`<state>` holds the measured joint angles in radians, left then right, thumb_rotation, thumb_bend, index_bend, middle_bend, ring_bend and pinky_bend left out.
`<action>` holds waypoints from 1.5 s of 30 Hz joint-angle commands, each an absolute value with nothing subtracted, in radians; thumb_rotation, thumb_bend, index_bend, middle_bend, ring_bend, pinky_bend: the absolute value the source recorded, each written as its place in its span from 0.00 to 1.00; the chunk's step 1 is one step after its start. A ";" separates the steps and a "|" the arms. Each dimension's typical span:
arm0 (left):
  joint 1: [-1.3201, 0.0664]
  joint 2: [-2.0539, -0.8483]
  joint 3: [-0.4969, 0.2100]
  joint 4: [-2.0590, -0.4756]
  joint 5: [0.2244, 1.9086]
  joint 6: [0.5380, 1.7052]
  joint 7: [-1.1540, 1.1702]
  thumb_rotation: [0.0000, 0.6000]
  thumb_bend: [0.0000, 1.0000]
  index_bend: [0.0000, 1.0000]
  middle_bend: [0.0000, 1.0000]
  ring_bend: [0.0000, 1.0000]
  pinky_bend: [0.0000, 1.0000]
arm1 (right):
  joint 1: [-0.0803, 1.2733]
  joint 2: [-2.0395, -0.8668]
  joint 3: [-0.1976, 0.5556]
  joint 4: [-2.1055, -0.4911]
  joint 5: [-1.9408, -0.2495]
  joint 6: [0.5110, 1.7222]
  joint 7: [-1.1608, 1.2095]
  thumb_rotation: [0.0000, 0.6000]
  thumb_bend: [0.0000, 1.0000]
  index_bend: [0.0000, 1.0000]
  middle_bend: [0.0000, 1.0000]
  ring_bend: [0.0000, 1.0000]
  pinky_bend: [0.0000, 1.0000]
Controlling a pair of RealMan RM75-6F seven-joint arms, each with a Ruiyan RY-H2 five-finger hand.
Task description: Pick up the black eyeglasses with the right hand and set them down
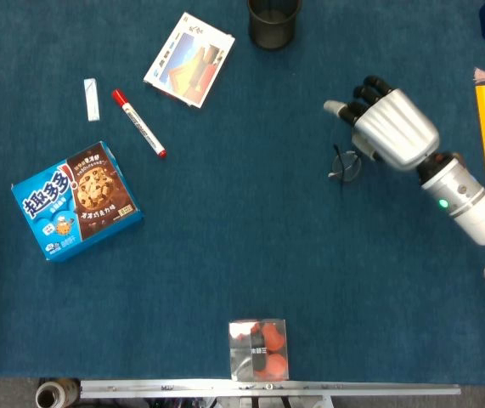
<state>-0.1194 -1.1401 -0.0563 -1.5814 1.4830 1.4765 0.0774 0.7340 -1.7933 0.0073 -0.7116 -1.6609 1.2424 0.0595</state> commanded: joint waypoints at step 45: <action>-0.119 -1.140 -0.056 -1.581 1.483 1.476 0.077 1.00 0.06 0.60 0.36 0.29 0.45 | 0.805 -1.629 0.095 -1.133 -1.712 1.289 -0.095 1.00 0.09 0.28 0.58 0.33 0.27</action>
<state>-0.1194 -1.1401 -0.0563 -1.5814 1.4830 1.4765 0.0774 0.8040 -1.6277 0.0962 -1.1338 -1.7111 1.2896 -0.0944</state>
